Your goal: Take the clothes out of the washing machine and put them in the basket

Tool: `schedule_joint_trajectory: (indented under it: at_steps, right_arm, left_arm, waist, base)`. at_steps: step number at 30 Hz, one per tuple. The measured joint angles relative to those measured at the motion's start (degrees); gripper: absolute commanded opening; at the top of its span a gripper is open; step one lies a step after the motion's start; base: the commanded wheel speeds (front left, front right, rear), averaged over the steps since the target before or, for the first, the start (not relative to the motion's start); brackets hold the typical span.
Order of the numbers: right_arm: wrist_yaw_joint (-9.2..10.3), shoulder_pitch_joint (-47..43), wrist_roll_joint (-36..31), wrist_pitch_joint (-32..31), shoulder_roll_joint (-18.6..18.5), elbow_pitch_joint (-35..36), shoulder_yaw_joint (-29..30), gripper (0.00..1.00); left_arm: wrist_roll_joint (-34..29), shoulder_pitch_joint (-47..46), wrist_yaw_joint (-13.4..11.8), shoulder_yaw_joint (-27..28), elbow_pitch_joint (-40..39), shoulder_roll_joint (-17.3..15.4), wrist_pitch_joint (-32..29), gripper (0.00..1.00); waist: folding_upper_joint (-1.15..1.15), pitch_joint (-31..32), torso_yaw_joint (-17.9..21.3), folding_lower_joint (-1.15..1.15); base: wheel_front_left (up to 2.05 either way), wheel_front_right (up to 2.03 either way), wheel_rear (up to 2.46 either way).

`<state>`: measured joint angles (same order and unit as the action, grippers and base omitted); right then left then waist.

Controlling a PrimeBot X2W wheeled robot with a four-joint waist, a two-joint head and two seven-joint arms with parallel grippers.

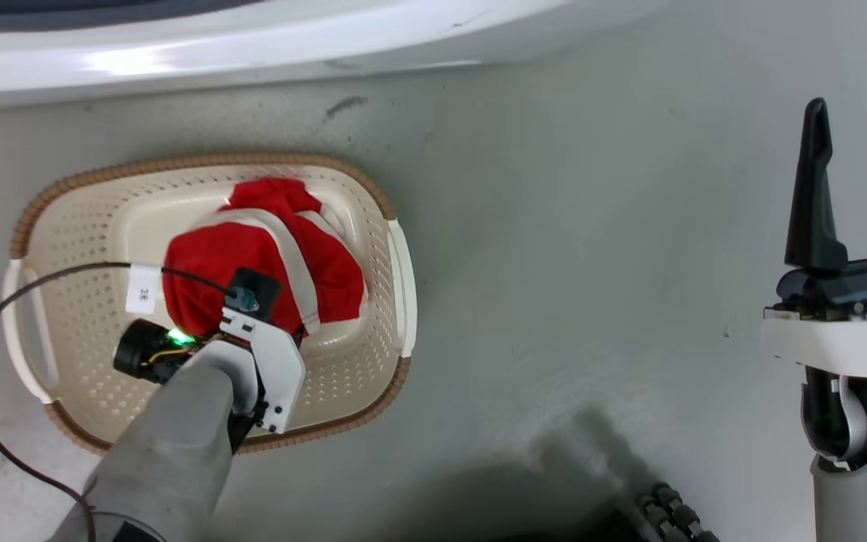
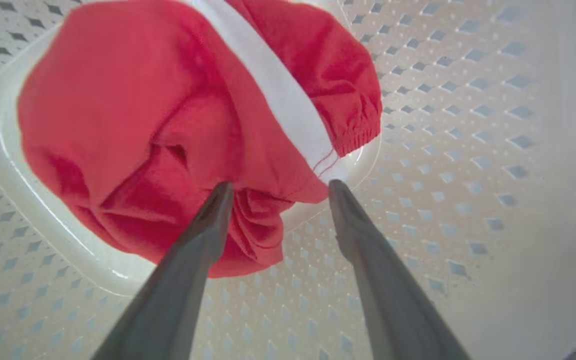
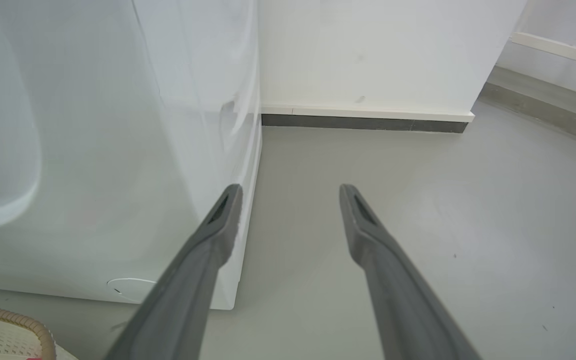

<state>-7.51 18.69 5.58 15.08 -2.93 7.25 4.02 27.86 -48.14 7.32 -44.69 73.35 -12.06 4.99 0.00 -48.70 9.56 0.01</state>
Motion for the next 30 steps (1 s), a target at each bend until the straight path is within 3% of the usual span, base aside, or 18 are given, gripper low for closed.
schedule_joint_trajectory:
  at_steps: [8, 14, 23, 30]
  right_arm:
    - [0.0, -3.92, -1.78, 0.0, 0.02, -1.82, -0.37, 1.0]
    - [0.0, -7.3, -2.8, 0.0, 0.04, -3.18, -0.82, 1.0]
    - [0.0, -11.99, -3.65, 0.0, 0.03, -4.04, -1.05, 1.0]
    - [0.0, -14.59, -3.81, 0.0, 0.03, -4.61, -1.47, 1.0]
  left_arm:
    - [2.99, 4.35, 0.07, 1.09, -0.05, 3.04, 7.69, 1.0]
    - [4.09, 7.99, -0.54, 2.81, -2.76, 3.39, 9.91, 1.0]
    - [1.23, 17.5, -5.76, 11.14, -21.24, 1.01, 10.06, 1.0]
    - [-4.52, 24.47, -9.29, 21.25, -38.1, 0.0, 10.07, 1.0]
  waist:
    - [0.0, 8.36, -1.93, 0.0]
    - [0.0, 15.64, -3.72, -0.01]
    - [0.0, 25.1, -6.49, -0.01]
    - [0.0, 30.57, -8.31, -0.02]
  base:
    - [0.0, 0.0, 0.0]
    - [0.0, 0.0, 0.0]
    - [0.0, 0.0, 0.0]
    - [0.0, 0.0, 0.0]
